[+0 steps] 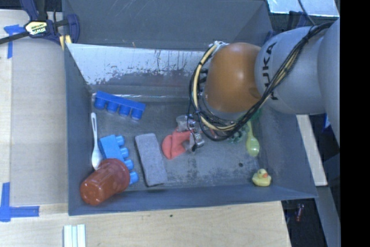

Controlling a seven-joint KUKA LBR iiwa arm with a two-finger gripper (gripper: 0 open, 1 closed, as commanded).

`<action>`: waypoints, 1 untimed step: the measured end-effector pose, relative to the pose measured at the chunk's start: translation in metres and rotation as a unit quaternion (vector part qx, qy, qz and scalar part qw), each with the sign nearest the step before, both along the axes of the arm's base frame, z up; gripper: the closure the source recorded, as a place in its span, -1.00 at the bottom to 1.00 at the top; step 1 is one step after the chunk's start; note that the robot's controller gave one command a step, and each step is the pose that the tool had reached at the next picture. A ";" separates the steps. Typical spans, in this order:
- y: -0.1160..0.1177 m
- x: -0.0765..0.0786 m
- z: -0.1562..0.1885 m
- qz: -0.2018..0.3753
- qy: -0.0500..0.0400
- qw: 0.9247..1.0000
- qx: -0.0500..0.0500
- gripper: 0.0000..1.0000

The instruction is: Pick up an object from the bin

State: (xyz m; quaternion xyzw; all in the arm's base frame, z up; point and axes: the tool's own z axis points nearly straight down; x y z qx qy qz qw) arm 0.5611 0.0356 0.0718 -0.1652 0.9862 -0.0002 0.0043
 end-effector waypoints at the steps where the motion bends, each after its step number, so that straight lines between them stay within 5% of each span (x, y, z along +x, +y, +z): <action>1: 0.000 0.000 0.000 0.000 0.000 1.000 0.000 1.00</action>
Offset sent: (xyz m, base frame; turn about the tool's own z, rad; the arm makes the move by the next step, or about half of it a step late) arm -0.0068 -0.0167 0.1363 -0.0532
